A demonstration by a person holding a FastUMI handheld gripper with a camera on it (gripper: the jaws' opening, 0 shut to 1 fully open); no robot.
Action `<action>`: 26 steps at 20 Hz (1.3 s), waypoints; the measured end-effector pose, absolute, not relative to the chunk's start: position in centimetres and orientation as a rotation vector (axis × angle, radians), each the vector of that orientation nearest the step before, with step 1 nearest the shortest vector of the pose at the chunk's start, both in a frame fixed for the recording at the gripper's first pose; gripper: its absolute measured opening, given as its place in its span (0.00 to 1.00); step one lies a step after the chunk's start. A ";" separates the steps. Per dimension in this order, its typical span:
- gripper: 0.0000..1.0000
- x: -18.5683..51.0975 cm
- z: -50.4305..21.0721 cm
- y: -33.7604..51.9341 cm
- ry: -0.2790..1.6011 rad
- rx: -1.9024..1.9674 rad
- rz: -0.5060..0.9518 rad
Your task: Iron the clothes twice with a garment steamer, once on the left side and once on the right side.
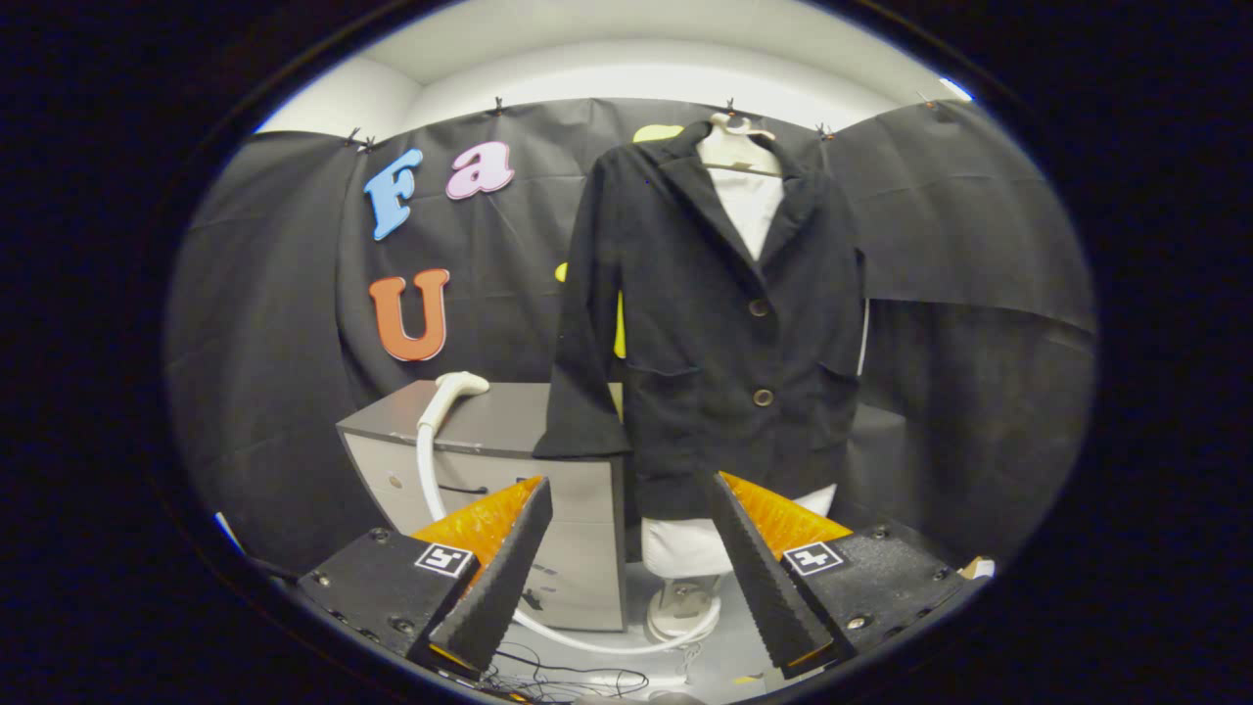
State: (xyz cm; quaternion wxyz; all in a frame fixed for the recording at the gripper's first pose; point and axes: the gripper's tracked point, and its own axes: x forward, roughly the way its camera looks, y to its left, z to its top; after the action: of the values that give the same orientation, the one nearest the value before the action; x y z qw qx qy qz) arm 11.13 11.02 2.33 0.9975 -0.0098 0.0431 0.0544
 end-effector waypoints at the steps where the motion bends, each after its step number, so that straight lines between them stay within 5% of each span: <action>1: 1.00 12.6 2.9 12.5 0.090 -0.026 0.129; 14: 1.00 31.1 3.8 37.8 0.273 -0.078 0.442; 23: 0.96 39.8 -1.6 46.8 0.497 -0.151 0.431; 26: 0.85 40.1 -3.1 46.3 0.549 -0.161 0.406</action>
State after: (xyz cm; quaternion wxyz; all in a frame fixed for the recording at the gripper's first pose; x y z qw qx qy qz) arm 40.05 46.29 -3.14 0.9392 -0.0787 0.2687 0.1990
